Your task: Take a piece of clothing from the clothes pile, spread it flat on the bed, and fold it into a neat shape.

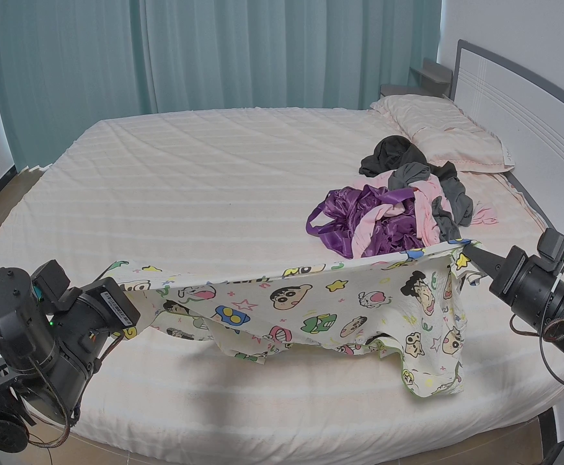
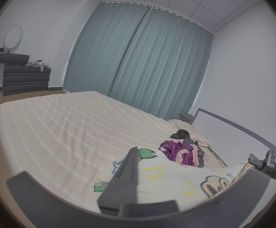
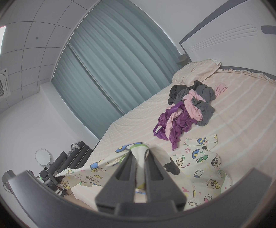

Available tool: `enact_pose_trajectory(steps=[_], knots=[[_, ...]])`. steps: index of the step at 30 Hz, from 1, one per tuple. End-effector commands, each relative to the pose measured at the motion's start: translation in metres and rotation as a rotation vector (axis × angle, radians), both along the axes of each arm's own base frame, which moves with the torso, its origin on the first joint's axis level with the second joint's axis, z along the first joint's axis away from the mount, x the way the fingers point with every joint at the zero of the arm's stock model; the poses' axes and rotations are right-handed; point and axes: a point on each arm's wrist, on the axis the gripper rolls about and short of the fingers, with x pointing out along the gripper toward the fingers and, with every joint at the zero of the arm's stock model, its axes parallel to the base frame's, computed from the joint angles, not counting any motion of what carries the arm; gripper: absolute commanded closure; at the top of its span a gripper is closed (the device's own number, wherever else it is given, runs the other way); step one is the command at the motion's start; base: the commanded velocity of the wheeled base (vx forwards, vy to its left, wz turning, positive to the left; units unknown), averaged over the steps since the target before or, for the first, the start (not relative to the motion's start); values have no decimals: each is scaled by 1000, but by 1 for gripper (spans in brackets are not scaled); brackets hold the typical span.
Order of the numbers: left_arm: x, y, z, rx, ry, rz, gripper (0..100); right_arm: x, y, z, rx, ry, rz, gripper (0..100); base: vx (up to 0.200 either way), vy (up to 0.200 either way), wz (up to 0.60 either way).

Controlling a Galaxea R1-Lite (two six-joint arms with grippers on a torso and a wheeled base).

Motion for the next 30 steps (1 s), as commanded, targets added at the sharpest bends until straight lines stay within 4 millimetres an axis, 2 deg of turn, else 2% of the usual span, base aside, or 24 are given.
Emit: enact_pose_trajectory(steps=[1,26,30], knots=[[0,0,0,0,1,0,100,0,0,0,0,1,1,100,0,200,0],[0,0,-1,2,3,-1,100,-1,0,1,3,-6,2,100,0,200,0],[0,0,-3,7,10,-6,100,-1,0,1,1,-5,2,100,0,0,0]])
